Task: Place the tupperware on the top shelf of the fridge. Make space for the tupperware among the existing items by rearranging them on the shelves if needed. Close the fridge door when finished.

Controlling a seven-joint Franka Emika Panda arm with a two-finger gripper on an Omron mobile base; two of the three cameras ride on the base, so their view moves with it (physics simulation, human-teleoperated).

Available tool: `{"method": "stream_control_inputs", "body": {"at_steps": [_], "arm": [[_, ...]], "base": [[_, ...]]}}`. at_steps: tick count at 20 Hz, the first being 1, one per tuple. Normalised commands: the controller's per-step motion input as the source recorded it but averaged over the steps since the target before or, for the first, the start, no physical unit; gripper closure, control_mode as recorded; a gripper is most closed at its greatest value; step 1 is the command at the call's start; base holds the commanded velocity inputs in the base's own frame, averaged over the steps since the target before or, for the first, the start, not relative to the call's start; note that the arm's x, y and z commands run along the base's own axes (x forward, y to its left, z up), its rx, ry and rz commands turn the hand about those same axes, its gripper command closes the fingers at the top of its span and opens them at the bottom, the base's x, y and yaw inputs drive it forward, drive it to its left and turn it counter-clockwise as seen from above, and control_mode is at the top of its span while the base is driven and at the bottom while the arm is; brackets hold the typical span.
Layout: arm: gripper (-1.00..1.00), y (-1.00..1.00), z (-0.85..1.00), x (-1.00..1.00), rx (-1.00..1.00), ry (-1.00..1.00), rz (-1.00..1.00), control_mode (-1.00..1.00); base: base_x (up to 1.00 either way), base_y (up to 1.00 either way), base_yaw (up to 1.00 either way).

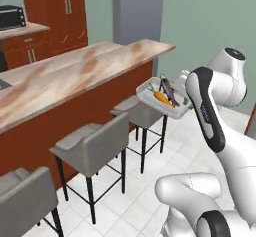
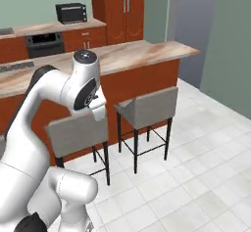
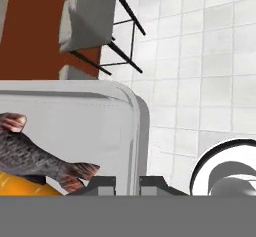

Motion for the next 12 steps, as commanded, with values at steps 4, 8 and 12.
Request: {"method": "stream_control_inputs", "body": {"at_steps": [4, 8, 12], "arm": [[1.00, 0.00, 0.00, 0.00, 0.00, 0.00, 0.00, 1.00], [1.00, 0.00, 0.00, 0.00, 0.00, 0.00, 0.00, 1.00], [1.00, 0.00, 0.00, 0.00, 0.00, 0.00, 0.00, 1.00]], "base": [[0.00, -0.75, -0.72], [0.03, -0.63, -0.77], [0.23, -0.49, -0.72]]}}
